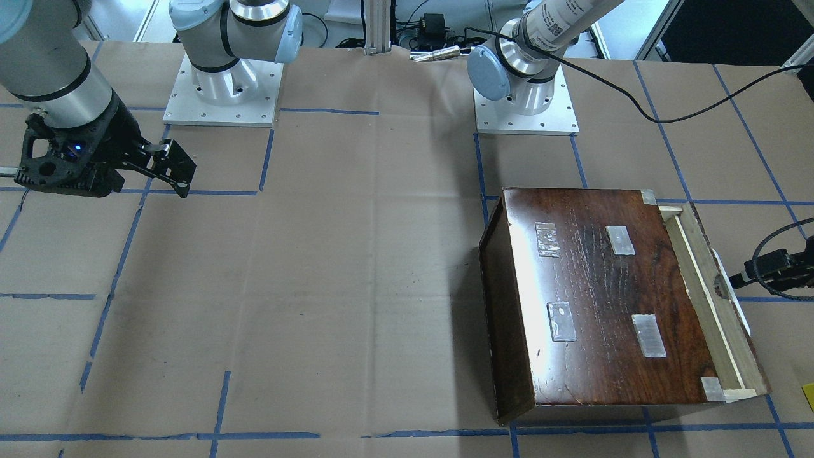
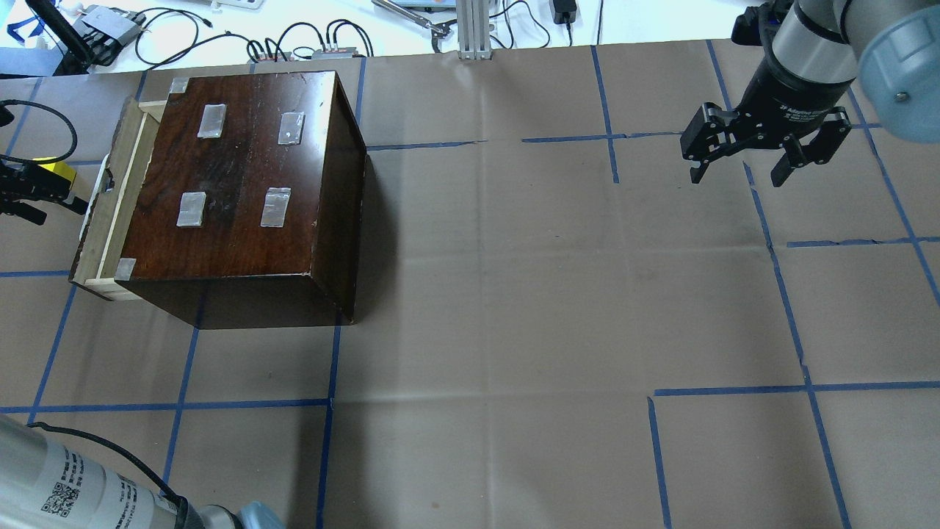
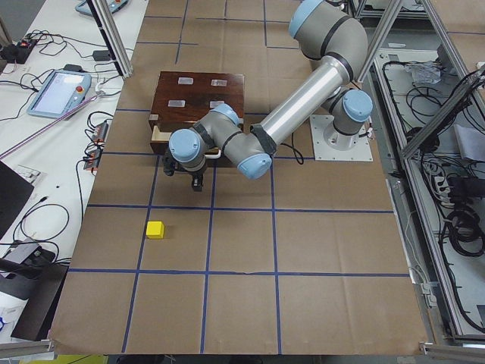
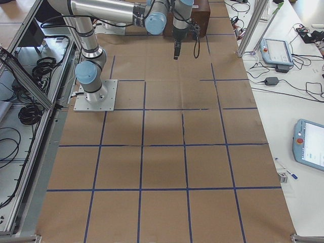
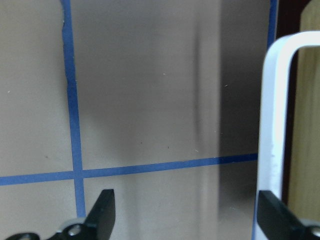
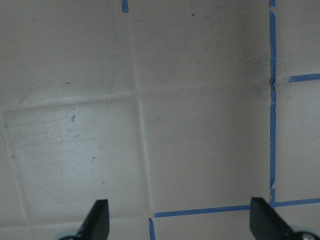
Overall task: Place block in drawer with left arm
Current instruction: 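Release the handle and move the left gripper above the yellow cube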
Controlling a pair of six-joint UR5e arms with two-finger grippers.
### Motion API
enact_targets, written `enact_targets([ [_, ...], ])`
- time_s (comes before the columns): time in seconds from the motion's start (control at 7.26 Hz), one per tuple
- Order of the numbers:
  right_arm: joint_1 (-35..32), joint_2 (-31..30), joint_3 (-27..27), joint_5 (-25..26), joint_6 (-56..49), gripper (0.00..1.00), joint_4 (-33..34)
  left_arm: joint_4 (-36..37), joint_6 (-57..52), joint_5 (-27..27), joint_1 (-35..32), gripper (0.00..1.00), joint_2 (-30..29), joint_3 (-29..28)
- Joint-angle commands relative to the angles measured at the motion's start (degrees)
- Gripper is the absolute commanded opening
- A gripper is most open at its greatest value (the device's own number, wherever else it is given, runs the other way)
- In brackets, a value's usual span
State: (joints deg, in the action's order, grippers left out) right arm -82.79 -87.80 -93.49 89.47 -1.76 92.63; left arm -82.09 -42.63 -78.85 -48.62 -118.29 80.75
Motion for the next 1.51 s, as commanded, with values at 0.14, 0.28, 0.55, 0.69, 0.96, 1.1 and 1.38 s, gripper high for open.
enact_targets([
  [0.14,0.00,0.00,-0.03,0.00,0.00,1.00,0.00,0.00,0.01,-0.07,0.01,0.99,0.08,-0.06],
  [0.28,0.00,0.00,-0.03,0.00,0.00,1.00,-0.08,-0.09,0.01,-0.16,0.01,0.99,0.25,-0.06],
  [0.55,0.00,0.00,-0.03,0.00,0.00,1.00,0.00,-0.09,0.01,-0.25,0.01,0.99,0.34,-0.06],
  [0.69,0.00,0.00,-0.03,0.00,0.00,1.00,0.00,0.00,-0.17,-0.33,0.27,0.99,0.34,-0.06],
  [0.96,0.00,0.00,-0.03,0.00,0.00,1.00,0.00,0.18,-3.14,-0.34,2.29,0.99,0.17,-1.46],
  [1.1,0.00,0.00,0.06,0.00,0.00,1.00,0.00,0.18,-3.50,-0.42,3.43,0.99,0.08,-2.77],
  [1.38,0.00,0.00,0.06,0.00,0.00,1.00,0.00,0.70,-4.21,-2.95,3.62,0.99,-1.66,-6.81],
])
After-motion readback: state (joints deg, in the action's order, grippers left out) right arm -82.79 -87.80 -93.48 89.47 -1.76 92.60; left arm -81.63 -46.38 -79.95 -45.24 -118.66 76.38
